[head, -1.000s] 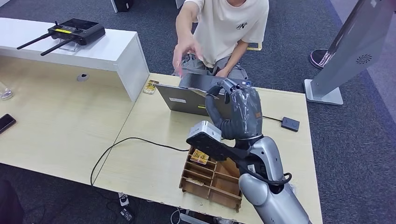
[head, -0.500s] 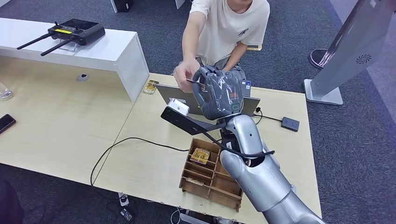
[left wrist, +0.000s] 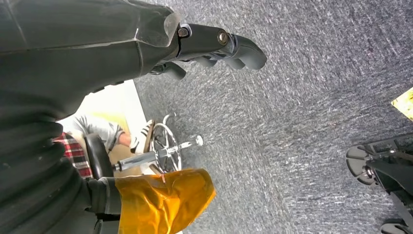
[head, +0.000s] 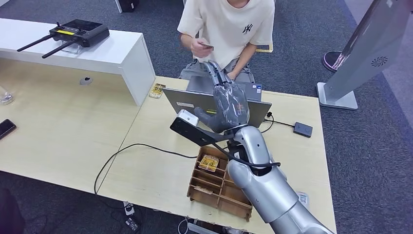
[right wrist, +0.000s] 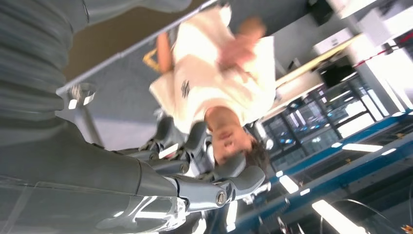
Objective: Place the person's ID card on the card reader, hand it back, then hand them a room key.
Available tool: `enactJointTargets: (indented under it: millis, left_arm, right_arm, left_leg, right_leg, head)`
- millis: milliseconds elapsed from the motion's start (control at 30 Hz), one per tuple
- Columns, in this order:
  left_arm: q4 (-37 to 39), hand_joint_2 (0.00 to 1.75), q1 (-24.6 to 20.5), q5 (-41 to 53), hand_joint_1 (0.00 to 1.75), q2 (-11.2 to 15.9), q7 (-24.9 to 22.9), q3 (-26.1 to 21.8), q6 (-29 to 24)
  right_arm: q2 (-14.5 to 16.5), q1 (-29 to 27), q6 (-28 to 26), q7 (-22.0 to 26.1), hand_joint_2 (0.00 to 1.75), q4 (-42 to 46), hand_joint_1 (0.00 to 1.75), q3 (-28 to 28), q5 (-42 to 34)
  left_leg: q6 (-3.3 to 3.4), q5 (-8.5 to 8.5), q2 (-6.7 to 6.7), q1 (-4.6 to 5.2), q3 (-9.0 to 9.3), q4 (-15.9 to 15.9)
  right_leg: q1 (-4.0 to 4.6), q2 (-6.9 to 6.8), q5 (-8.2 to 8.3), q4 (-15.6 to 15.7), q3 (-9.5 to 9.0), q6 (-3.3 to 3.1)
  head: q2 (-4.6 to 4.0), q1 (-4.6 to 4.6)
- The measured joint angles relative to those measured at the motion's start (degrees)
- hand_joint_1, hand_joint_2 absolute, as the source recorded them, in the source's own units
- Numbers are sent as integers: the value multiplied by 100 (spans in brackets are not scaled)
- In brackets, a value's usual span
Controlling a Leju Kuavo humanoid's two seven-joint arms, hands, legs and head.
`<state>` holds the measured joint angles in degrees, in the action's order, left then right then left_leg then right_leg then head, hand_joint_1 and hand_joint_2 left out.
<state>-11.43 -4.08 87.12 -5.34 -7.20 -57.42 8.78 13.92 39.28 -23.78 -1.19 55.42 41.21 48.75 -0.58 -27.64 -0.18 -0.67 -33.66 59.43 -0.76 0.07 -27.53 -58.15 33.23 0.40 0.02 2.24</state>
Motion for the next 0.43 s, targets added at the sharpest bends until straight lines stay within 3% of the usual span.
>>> enactJointTargets:
  millis: [333, 400, 433]
  left_arm:
    - [0, 175, 17, -48, 0, -2, 2, -1, -6]
    - [0, 175, 23, -115, 0, -4, 10, -14, -15]
    - [0, 175, 25, -138, 0, -4, 13, -19, -18]
  right_arm:
    - [0, -256, 15, 168, 175, 390, 0, -135, -360]
    - [0, -407, 144, 458, 87, 572, 0, -228, -1106]
    - [0, -457, 188, 554, 58, 633, 0, -261, -1358]
  left_leg:
    - [0, 0, 0, 0, 1, 0]
    - [0, 0, -2, 0, 1, 0]
    - [0, 0, -3, 0, 1, 0]
  right_leg:
    - [0, 0, 1, 0, 0, 0]
    - [0, -2, 0, 0, 0, 0]
    - [0, -3, 0, 1, -1, 0]
  head:
    - [0, 1]
    - [0, 1]
    - [0, 0]
